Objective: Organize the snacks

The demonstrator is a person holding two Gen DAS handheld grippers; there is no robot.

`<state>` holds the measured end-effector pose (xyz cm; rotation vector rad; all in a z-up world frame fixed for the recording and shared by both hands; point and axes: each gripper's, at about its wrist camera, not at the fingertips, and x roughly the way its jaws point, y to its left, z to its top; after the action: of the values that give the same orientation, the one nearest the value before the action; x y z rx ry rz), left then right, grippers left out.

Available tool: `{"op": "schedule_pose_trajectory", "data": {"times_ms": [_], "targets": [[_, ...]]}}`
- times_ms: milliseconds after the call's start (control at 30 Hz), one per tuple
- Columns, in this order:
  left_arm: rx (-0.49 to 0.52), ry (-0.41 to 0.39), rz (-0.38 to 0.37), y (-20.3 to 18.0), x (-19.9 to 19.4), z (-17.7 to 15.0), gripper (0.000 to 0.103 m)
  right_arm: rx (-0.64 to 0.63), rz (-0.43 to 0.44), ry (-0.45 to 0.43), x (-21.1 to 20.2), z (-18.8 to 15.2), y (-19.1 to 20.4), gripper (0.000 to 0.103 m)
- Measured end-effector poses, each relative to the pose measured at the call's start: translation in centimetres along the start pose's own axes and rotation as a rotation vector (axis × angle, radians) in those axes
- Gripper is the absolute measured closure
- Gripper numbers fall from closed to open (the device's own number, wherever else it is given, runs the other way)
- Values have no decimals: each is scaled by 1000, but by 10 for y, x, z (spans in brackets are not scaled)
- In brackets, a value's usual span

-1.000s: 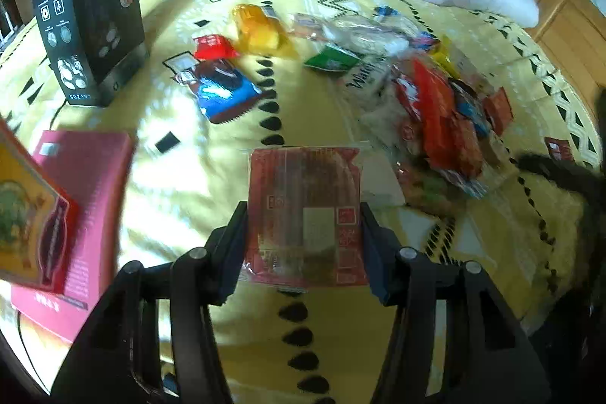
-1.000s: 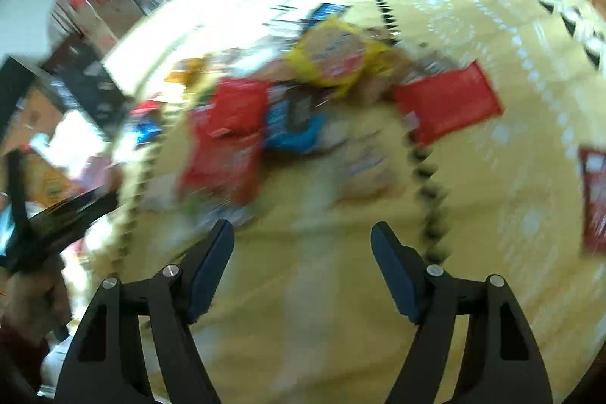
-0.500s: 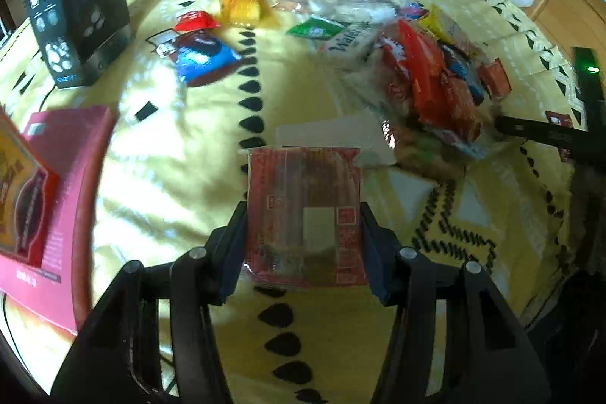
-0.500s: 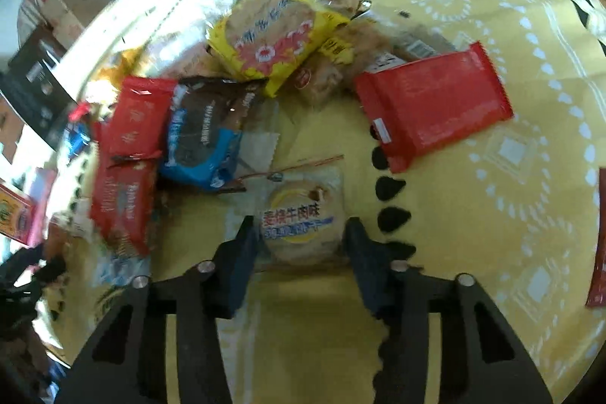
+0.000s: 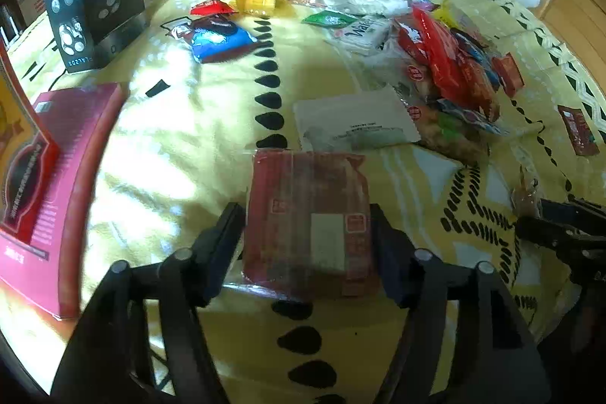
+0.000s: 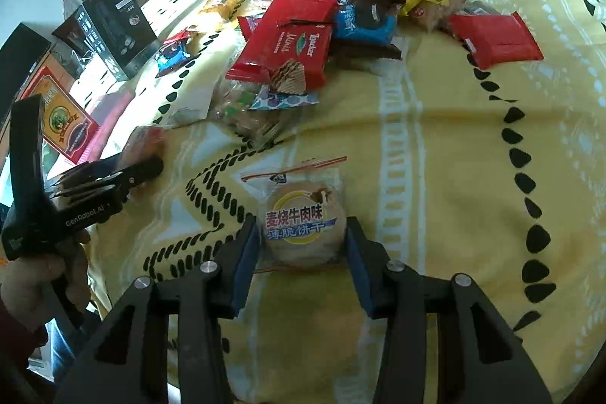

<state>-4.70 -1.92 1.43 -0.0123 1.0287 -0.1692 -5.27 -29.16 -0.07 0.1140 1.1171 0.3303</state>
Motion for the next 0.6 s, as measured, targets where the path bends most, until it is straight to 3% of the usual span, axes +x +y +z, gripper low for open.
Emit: {"op": "schedule_pose_trajectory", "data": {"times_ms": [133, 433, 600], "targets": [[32, -24, 37, -8, 6, -2, 21, -20, -11, -5, 5, 2, 3, 51], [24, -22, 55, -10, 7, -2, 20, 9, 4, -27, 9, -2, 0, 50], [21, -14, 54, -11, 8, -1, 20, 39, 53, -31, 10, -3, 1, 31]]}}
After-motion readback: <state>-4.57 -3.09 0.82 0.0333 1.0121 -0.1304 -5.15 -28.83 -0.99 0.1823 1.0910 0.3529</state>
